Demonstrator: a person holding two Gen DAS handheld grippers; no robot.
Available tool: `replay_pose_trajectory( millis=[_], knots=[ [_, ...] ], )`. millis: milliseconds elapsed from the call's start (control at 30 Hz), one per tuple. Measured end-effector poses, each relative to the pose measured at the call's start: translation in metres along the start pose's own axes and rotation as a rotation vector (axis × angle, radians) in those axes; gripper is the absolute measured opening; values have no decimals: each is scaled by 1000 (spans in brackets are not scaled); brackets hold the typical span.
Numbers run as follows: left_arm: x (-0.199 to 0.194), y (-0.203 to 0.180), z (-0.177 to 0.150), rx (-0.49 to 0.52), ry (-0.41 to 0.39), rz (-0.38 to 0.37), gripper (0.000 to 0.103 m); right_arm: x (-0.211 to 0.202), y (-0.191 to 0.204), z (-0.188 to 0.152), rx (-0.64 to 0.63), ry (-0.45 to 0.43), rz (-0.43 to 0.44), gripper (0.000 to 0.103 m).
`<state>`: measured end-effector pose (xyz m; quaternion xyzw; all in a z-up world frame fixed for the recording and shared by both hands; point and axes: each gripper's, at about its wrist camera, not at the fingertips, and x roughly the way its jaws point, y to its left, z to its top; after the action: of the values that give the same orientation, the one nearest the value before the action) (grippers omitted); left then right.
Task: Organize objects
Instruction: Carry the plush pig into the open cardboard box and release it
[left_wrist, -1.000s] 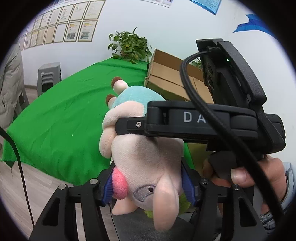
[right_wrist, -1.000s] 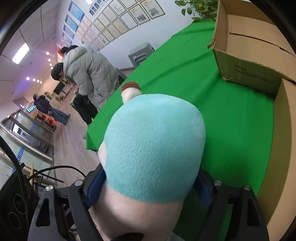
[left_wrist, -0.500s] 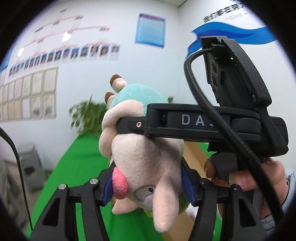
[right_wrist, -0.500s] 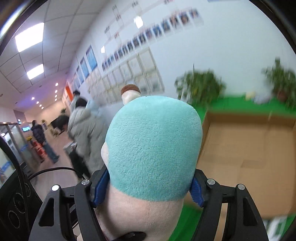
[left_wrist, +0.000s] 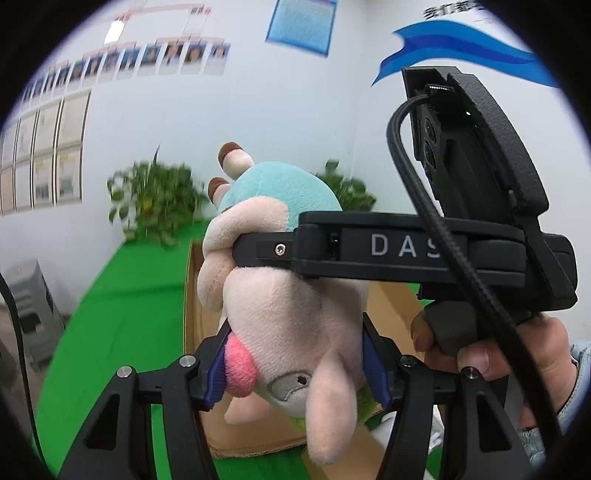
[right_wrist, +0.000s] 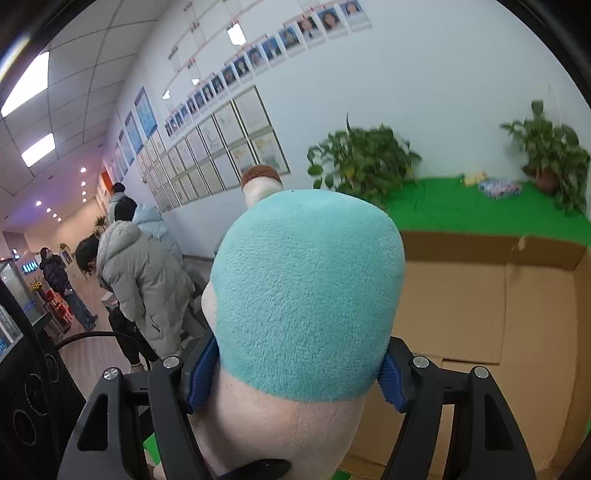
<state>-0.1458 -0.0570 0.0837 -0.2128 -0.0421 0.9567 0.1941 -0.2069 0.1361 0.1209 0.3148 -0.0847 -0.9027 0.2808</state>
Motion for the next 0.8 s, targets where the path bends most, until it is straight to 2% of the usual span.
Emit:
replay_pose_trajectory(
  millis=[200, 300, 500, 567, 633, 700, 800],
  knots=[
    [47, 36, -34, -93, 125, -18, 60, 91, -35, -25, 58, 117, -4, 69],
    [64, 42, -53, -123, 175, -23, 60, 131, -56, -41, 77, 166, -11, 69],
    [75, 48, -80, -172, 266, 11, 67, 204, -83, -82, 105, 245, 1, 70],
    [68, 47, -86, -170, 263, 26, 67, 222, -89, -91, 110, 267, -7, 71],
    [54, 47, -88, -154, 215, 46, 67, 239, -95, -107, 100, 289, -55, 74],
    [38, 47, -90, -150, 168, 69, 67, 250, -97, -114, 102, 304, -49, 84],
    [37, 55, -96, -172, 186, 93, 67, 260, -101, -113, 135, 322, -27, 91]
  ],
)
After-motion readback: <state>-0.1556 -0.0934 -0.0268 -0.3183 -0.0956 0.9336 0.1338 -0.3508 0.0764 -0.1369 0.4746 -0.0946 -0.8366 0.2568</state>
